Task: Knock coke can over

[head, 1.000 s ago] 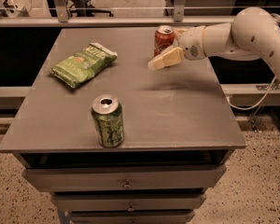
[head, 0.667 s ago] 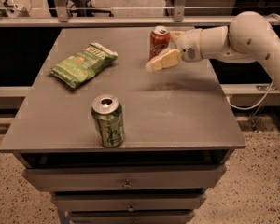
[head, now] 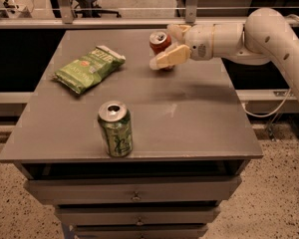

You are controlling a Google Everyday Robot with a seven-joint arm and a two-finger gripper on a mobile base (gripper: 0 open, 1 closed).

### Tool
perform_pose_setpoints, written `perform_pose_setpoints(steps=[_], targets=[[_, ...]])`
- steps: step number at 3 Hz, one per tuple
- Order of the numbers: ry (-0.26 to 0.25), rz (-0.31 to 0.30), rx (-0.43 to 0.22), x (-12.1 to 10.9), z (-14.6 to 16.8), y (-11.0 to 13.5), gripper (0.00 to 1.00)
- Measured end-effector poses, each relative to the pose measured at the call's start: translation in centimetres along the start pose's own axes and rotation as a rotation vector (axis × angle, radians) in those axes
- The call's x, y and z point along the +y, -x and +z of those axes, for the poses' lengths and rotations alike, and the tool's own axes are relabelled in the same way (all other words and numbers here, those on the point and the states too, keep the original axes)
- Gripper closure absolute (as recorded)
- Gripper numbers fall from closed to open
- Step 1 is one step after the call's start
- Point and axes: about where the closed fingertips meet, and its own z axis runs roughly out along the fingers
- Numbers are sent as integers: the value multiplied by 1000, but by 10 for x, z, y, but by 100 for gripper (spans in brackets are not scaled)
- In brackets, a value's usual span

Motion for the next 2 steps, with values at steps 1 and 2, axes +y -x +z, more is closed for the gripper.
perform_pose_setpoints(steps=[1,2], targets=[[97,-24,-73,36,1,34,0],[143,-22,-93,55,-4,44,0]])
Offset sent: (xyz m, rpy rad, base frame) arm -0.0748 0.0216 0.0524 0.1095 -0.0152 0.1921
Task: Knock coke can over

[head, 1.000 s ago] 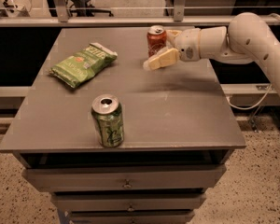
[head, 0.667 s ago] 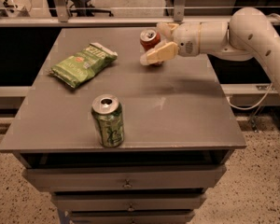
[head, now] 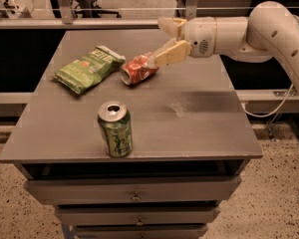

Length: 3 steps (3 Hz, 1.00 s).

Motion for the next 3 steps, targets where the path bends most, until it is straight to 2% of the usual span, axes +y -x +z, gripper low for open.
perform_pose_setpoints(steps=[1,2,3], targets=[[-30,-5,6,-2,-26,-1,0],[-111,-20,35,-21,-74,-4,0],[-216,-55,79,-42,-131,0,0]])
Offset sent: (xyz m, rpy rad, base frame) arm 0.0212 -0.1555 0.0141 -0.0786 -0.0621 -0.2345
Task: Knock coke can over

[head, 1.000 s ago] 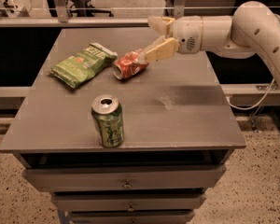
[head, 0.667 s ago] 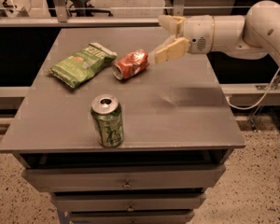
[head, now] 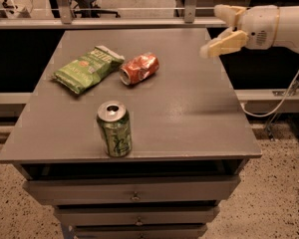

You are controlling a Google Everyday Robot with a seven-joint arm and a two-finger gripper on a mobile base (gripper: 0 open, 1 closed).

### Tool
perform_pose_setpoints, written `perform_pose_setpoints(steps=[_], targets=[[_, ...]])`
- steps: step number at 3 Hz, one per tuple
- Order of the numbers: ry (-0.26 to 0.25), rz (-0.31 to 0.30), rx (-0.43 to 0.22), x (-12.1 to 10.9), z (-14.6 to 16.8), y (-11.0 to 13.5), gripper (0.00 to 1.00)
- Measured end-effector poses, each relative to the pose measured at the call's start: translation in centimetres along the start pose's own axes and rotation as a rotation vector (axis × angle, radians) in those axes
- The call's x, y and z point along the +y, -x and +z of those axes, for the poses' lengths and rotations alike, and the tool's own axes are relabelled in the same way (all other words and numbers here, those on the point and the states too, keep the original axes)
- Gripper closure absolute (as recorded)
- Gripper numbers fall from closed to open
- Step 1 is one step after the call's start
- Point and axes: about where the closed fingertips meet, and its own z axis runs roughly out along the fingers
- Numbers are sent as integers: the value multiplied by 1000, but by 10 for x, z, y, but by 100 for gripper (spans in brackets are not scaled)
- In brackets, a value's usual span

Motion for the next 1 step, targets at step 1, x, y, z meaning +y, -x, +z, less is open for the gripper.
perform_pose_setpoints(steps=[1], targets=[[-2,-7,-5,-2,1,4,0]])
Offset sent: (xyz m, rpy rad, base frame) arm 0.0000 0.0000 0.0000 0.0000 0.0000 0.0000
